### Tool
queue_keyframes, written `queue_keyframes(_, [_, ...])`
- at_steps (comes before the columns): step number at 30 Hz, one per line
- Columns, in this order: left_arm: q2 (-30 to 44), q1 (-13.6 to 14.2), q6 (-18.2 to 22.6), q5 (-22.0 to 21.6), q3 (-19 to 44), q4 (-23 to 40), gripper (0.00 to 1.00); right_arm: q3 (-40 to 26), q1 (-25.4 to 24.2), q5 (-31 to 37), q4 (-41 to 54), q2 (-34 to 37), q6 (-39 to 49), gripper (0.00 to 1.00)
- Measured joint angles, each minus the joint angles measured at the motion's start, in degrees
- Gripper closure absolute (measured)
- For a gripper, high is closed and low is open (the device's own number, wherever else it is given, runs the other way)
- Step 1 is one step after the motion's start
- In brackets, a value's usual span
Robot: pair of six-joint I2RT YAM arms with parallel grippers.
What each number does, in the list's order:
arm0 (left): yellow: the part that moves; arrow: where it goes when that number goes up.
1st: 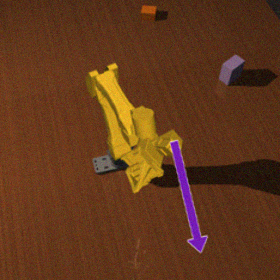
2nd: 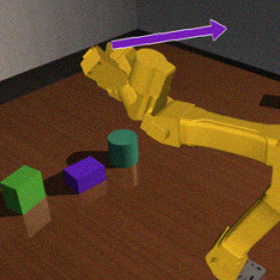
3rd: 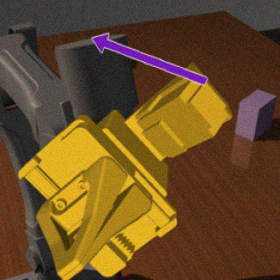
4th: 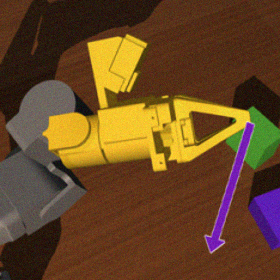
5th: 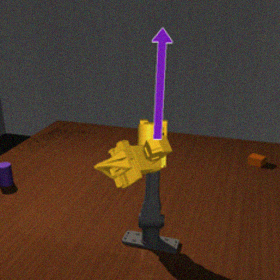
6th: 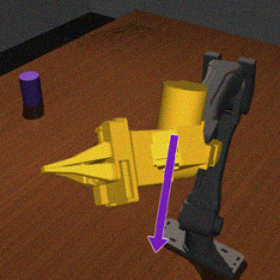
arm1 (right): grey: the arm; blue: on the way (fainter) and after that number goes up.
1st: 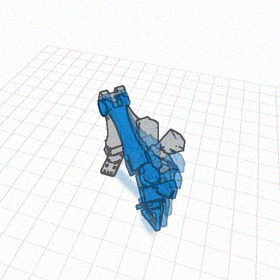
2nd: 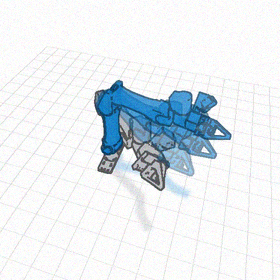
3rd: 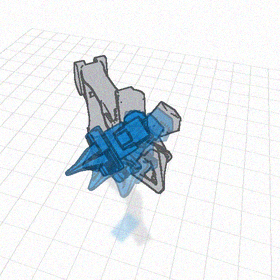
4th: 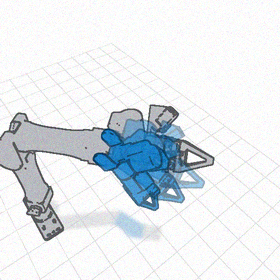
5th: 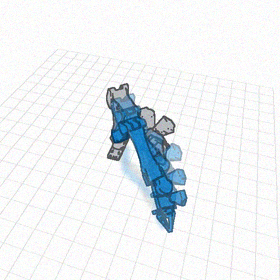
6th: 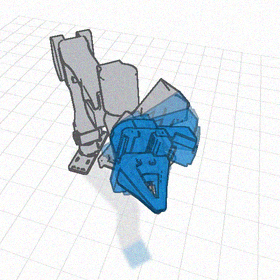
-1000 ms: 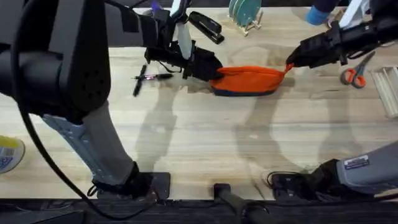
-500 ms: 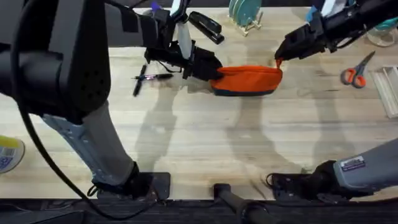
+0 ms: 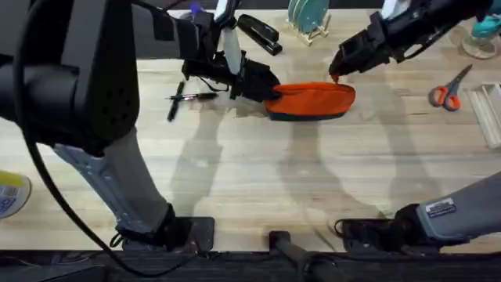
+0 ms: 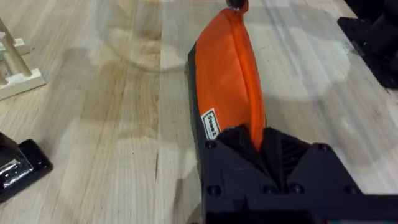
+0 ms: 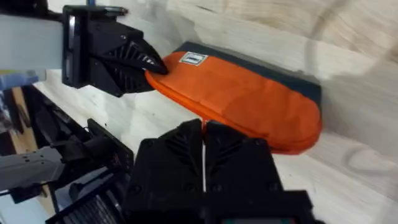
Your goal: Unzip the bag, pick up the pens from the table one at a time and place them inside, then zip the bag closed.
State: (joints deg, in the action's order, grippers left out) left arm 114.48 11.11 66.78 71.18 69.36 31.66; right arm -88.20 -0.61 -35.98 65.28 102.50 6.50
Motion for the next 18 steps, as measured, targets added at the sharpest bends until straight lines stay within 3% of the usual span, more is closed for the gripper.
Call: queue_keyframes(18, [-0.02, 0.00, -0.02, 0.00, 0.00, 0.00, 0.958, -0.07, 10.13, 2.18, -6.83, 0.00, -6.88, 0.969])
